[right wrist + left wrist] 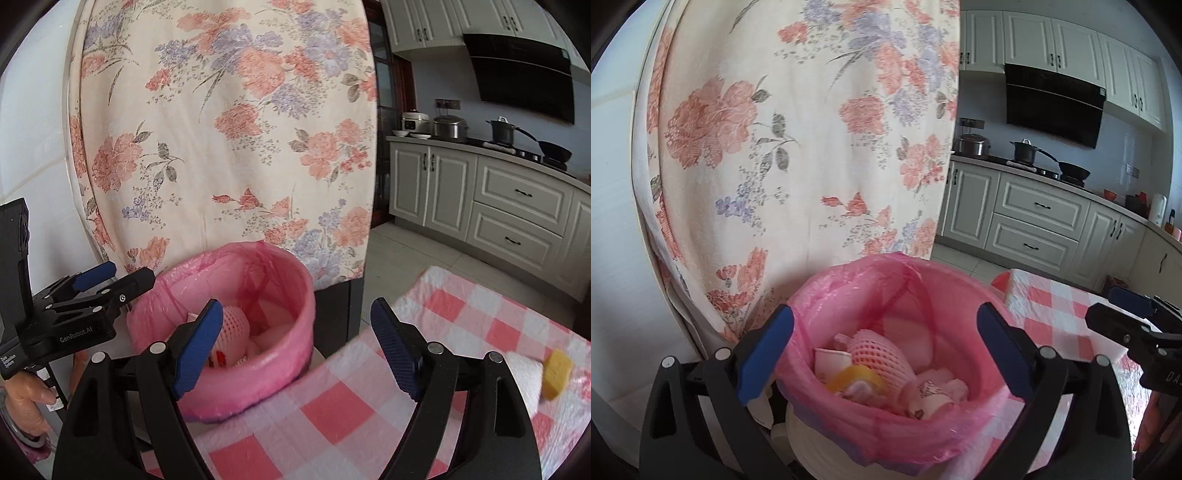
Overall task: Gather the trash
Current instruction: 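Open both tools to drop the sponge and cup into the bin, then grasp the white foam block with the left tool while the right grasps the yellow sponge, then carry the white foam block and yellow sponge over the pink bin, then open both tools to drop the foam block and sponge into the bin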
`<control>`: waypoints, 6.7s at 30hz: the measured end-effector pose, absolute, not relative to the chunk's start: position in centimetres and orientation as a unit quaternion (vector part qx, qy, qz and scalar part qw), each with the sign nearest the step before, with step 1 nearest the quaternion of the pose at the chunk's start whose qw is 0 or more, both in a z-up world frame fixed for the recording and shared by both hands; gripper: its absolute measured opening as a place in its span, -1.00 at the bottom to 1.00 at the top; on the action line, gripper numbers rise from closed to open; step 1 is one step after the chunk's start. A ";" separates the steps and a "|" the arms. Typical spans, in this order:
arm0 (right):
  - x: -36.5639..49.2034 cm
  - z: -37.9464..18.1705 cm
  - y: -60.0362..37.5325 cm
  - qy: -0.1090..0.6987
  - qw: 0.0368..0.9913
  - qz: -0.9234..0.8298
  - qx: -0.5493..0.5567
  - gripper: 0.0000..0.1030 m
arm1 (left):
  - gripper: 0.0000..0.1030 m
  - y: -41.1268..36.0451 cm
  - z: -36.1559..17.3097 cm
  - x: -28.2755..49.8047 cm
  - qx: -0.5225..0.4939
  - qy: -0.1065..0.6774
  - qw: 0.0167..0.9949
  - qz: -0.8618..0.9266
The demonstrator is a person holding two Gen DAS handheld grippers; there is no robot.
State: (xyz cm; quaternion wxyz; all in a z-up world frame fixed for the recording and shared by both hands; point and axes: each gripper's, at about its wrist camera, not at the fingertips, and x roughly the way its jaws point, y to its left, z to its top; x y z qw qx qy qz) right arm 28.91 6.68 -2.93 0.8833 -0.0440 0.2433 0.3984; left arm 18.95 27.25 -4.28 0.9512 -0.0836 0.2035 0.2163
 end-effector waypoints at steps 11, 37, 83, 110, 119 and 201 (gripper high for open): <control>27.1 -4.3 -1.5 0.263 0.908 0.326 -0.021 0.51 | 0.90 20.1 -4.4 19.4 -0.066 0.209 0.963 0.157; 27.8 -10.1 -17.6 0.301 0.942 0.150 -0.012 0.52 | 0.90 2.7 -11.3 25.5 -0.007 0.266 0.963 0.037; 44.1 -13.5 -20.6 0.396 0.912 0.108 0.023 -0.10 | 0.90 -1.3 -13.0 39.6 0.019 0.331 0.943 0.007; 32.7 -12.9 -24.2 0.362 0.927 0.086 0.055 -0.10 | 0.17 -2.9 -13.4 35.0 0.017 0.339 0.940 -0.018; 26.9 -12.8 -22.4 0.359 0.927 0.102 0.032 -0.10 | 0.17 -1.8 -13.2 27.3 0.024 0.326 0.945 -0.031; 33.8 -4.3 15.7 0.259 0.846 0.455 -0.102 0.46 | 0.63 32.7 -4.7 22.9 -0.059 0.235 0.942 0.232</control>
